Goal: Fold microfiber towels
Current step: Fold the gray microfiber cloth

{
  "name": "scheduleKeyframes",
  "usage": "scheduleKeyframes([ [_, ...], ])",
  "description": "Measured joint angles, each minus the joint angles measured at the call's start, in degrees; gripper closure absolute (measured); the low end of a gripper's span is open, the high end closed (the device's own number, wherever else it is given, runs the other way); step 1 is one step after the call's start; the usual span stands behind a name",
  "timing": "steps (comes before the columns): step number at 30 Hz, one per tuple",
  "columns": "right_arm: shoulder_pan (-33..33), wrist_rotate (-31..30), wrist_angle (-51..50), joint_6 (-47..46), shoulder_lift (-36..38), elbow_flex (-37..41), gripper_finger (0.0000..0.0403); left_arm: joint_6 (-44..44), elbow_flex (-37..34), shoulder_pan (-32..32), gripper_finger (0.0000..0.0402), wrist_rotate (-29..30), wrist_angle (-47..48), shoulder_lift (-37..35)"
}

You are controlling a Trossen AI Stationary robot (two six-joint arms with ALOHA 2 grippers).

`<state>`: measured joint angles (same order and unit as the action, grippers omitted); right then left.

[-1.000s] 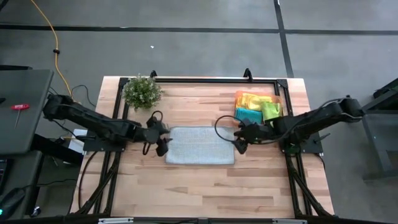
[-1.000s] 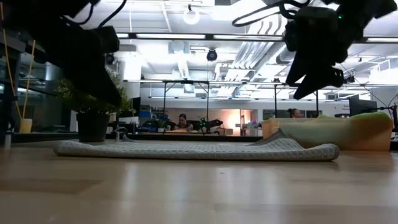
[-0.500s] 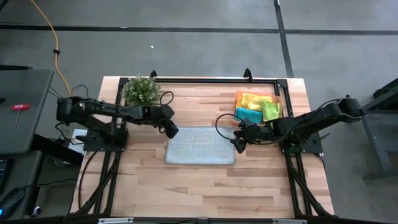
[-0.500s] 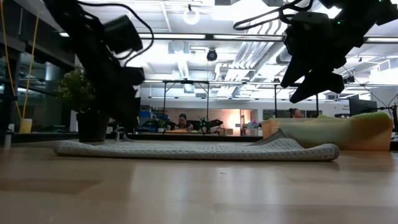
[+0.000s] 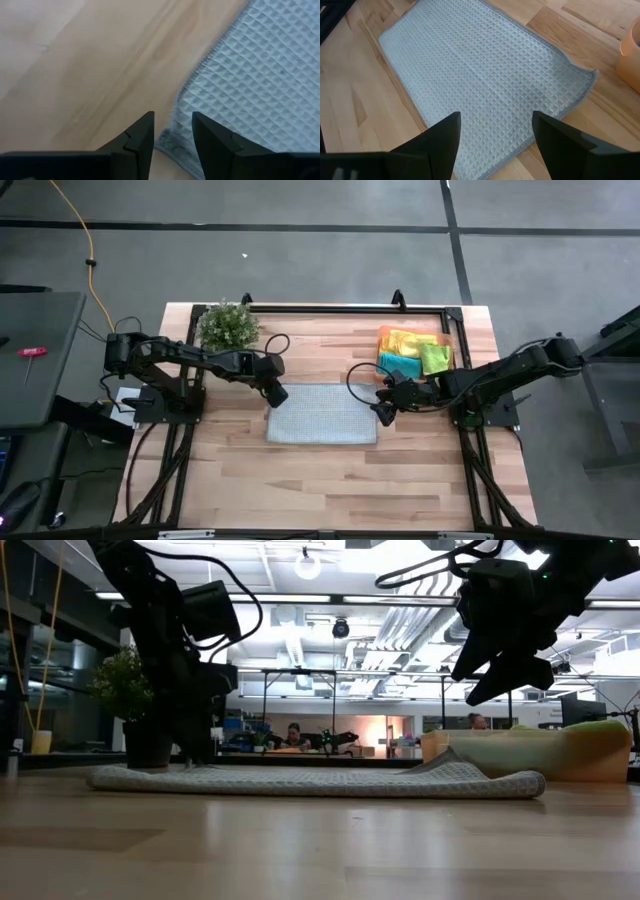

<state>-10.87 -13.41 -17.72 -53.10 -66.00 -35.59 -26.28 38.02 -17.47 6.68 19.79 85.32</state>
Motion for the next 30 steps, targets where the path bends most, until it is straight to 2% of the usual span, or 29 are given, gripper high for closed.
scheduleKeyframes([
  [3,0.00,-0.04,0.00,0.00,0.00,0.00,0.0165,-0.02,0.00,0.03,0.0299,1.12,0.32,0.00],
  [11,0.00,-0.08,-0.02,0.00,-0.02,0.00,0.0165,1.44,0.00,0.00,0.0394,1.16,1.42,0.00],
  [19,0.00,-0.08,-0.02,0.00,-0.02,0.00,0.0165,2.49,0.00,-0.03,0.0401,0.75,1.58,-0.20],
  [30,0.00,-0.10,-0.09,0.20,-0.04,0.00,0.0165,0.98,0.02,-0.13,0.0401,-1.69,10.98,-9.13],
])
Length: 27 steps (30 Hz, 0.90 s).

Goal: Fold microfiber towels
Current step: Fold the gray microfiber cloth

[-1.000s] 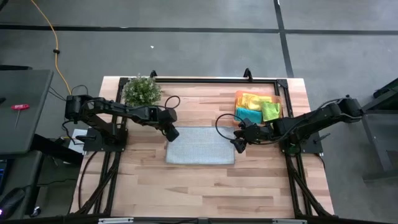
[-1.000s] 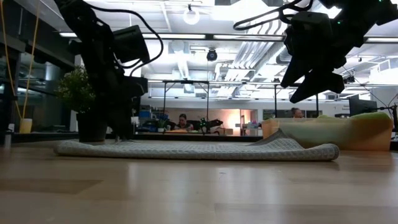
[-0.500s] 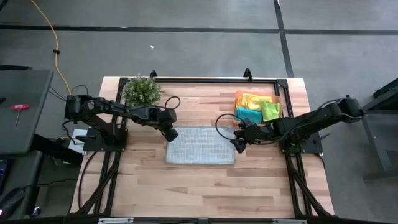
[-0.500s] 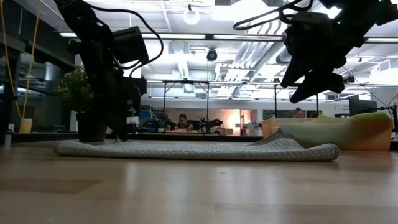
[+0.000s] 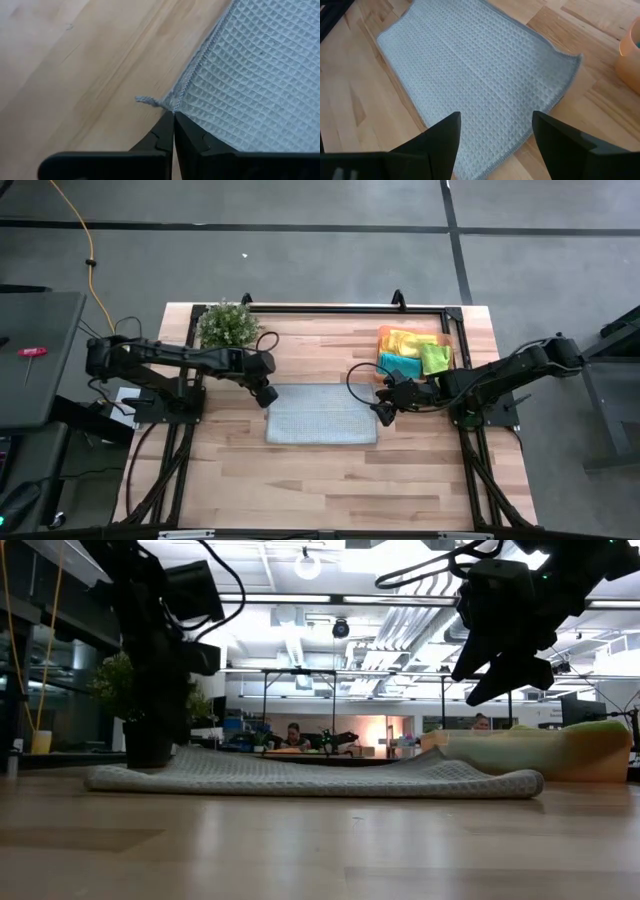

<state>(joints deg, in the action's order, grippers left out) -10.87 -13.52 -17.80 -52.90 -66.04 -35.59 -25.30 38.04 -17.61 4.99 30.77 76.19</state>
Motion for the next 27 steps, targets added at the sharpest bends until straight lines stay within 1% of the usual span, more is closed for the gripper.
scheduleKeyframes([
  [4,0.00,-0.53,-0.04,0.21,0.00,0.00,0.0165,0.03,0.00,0.00,0.0401,0.00,-0.24,0.14],
  [10,0.01,-0.83,0.00,0.18,0.00,0.00,0.0165,0.36,0.00,0.09,0.0394,0.35,-4.69,3.25],
  [13,0.01,-0.81,0.05,-0.18,0.00,0.00,0.0165,0.79,0.00,0.09,0.0381,1.24,-6.87,4.88],
  [17,0.00,-0.81,0.10,-0.09,0.00,0.00,0.0165,2.20,0.00,0.02,0.0349,2.56,-5.98,5.40],
  [20,0.00,-0.79,0.37,-0.09,0.00,0.00,0.0165,3.78,0.03,-0.20,0.0317,3.27,-3.16,3.08],
  [24,0.00,-0.60,2.94,2.47,0.00,0.00,0.0165,5.49,1.67,-0.34,0.0273,2.62,1.47,-2.22],
  [25,0.00,-0.54,3.90,3.30,0.00,0.00,0.0165,5.55,1.99,0.01,0.0264,1.68,1.64,-4.03],
  [27,0.02,0.10,6.30,5.29,0.00,0.00,0.0165,4.87,2.14,1.57,0.0247,-2.40,0.59,-7.77],
])
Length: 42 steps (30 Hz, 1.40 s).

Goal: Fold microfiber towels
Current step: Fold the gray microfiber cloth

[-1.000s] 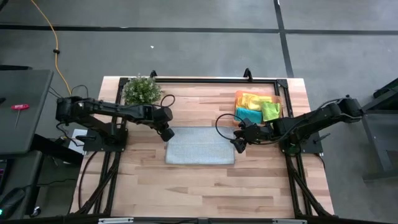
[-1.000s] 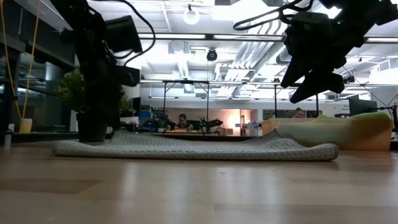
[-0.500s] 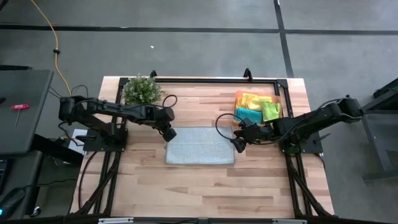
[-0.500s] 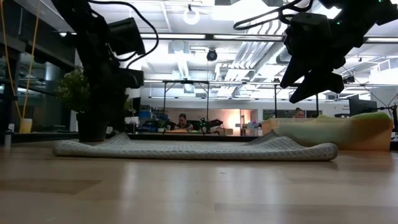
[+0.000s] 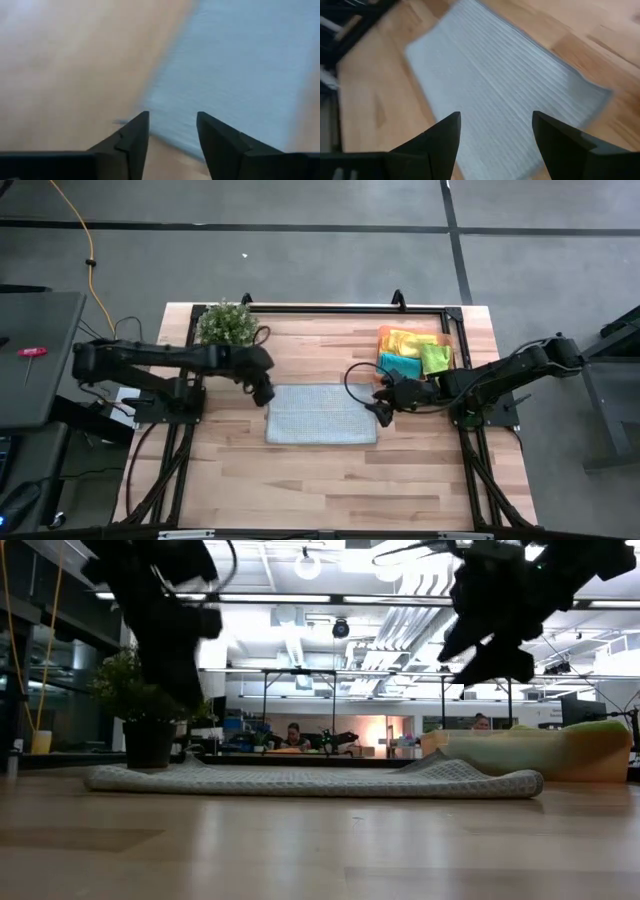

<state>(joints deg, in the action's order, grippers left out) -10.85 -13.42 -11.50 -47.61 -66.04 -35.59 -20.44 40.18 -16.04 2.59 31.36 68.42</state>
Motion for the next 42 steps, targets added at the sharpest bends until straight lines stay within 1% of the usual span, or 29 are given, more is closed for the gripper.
scheduleKeyframes([
  [2,-0.02,0.60,2.06,1.38,0.00,0.00,0.0165,-0.36,0.00,3.67,0.0237,-4.83,-0.09,-2.76],
  [3,-0.02,1.31,2.77,1.53,0.00,0.00,0.0165,-0.36,0.00,6.31,0.0235,-6.04,0.17,-3.51],
  [5,-0.02,2.56,3.40,1.58,0.00,0.00,0.0165,-0.38,0.00,13.28,0.0235,-5.85,0.92,-3.88],
  [6,-0.02,3.14,3.47,1.58,0.00,0.00,0.0165,-0.38,0.00,17.01,0.0236,-4.83,1.02,-3.75],
  [9,-0.02,3.68,3.47,1.59,0.00,0.00,0.0165,-0.38,-0.01,28.32,0.0239,-0.85,-1.35,-1.48],
  [11,-0.02,3.71,3.47,1.59,0.00,0.00,0.0165,-0.51,-0.02,34.71,0.0240,3.64,-3.88,0.86],
  [13,-0.02,3.68,3.45,1.59,0.00,0.00,0.0165,-1.37,-0.02,39.60,0.0240,9.92,-6.52,3.40],
  [15,-0.02,3.41,3.43,1.61,0.00,0.00,0.0165,-1.81,-0.02,42.71,0.0240,15.30,-8.15,6.26],
  [17,-0.02,3.18,3.41,1.61,0.00,0.00,0.0165,-1.91,-0.02,43.93,0.0240,17.12,-9.58,9.34],
  [23,-0.02,3.12,3.40,1.61,0.00,0.00,0.0165,-3.53,-0.04,42.97,0.0241,16.24,-10.75,17.59],
  [28,-0.05,3.24,3.49,1.72,0.00,0.00,0.0165,-3.62,-0.06,41.79,0.0241,16.01,-11.91,21.74],
  [29,-0.06,3.99,3.56,2.66,-0.04,0.00,0.0165,-3.62,-0.07,41.75,0.0241,16.01,-12.07,22.27],
  [33,-0.09,11.34,3.73,10.42,-2.04,-0.02,0.0165,-3.46,0.07,41.62,0.0241,14.22,-12.95,23.66],
  [35,-0.52,13.78,4.01,13.18,-3.65,-0.02,0.0165,-3.46,0.07,41.58,0.0241,13.49,-12.99,24.14],
  [38,-2.46,14.50,3.74,18.09,-7.47,-1.31,0.0165,-4.49,0.09,41.60,0.0241,13.40,-12.96,24.29],
  [42,-6.47,14.36,1.18,28.06,-14.58,-6.50,0.0165,-6.38,0.07,41.60,0.0241,13.45,-12.88,24.33],
])
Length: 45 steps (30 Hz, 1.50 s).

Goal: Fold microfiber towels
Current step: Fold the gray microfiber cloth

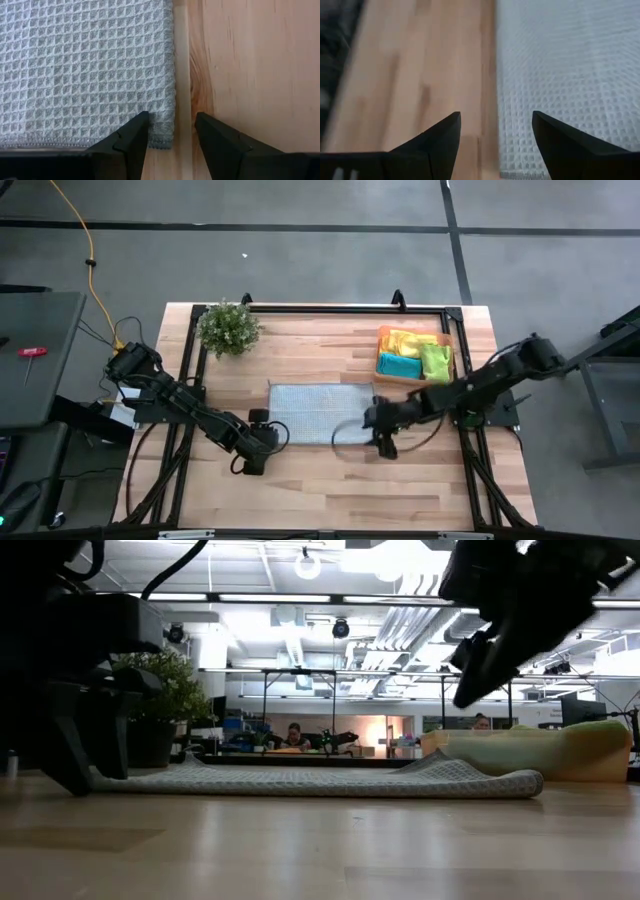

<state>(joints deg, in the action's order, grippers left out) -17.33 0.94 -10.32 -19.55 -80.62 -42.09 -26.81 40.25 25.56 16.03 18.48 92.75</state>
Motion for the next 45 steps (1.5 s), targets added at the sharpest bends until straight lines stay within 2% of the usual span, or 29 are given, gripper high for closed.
scheduleKeyframes([
  [5,-3.82,-4.04,-9.01,7.88,-8.84,-6.59,0.0165,-0.06,-0.01,0.00,0.0241,-0.02,-0.02,0.04],
  [12,-5.98,-6.70,-16.70,7.02,-15.99,-10.32,0.0166,-0.21,-0.02,0.04,0.0241,-0.02,0.02,0.11],
  [15,-6.68,-6.81,-18.11,5.47,-17.38,-10.35,0.0183,-1.54,-0.02,0.04,0.0241,-0.04,0.13,0.11],
  [20,-8.27,-7.84,-19.01,2.69,-18.27,-10.46,0.0251,-4.55,0.04,0.11,0.0262,-0.04,1.52,0.20],
  [23,-8.83,-8.62,-19.08,-0.28,-18.29,-10.44,0.0314,-5.15,0.13,0.03,0.0305,0.01,2.43,0.20],
  [26,-8.67,-8.75,-19.40,-5.20,-18.31,-10.44,0.0383,-5.55,0.09,-0.05,0.0366,-0.02,2.89,0.20],
  [29,-8.70,-8.60,-19.41,-10.09,-18.31,-10.46,0.0388,-9.49,0.09,-0.15,0.0393,-0.95,3.05,0.13],
  [31,-8.62,-6.65,-19.75,-13.14,-18.28,-11.01,0.0392,-12.92,0.96,-0.18,0.0388,-3.07,4.32,-0.20],
  [36,-8.83,3.41,-18.83,-14.07,-16.40,-14.68,0.0399,-19.14,4.29,-0.30,0.0398,-18.64,7.06,-3.49],
  [38,-8.81,6.76,-19.82,-13.82,-15.66,-16.08,0.0401,-21.39,5.61,-0.63,0.0397,-22.18,7.68,-5.81],
  [42,-8.12,10.60,-21.30,-13.66,-13.10,-18.26,0.0401,-22.72,6.28,-2.60,0.0399,-24.40,8.30,-9.84],
  [45,-6.75,9.24,-24.46,-14.54,-12.09,-17.93,0.0402,-22.55,6.45,-5.07,0.0400,-21.78,11.68,-11.98],
])
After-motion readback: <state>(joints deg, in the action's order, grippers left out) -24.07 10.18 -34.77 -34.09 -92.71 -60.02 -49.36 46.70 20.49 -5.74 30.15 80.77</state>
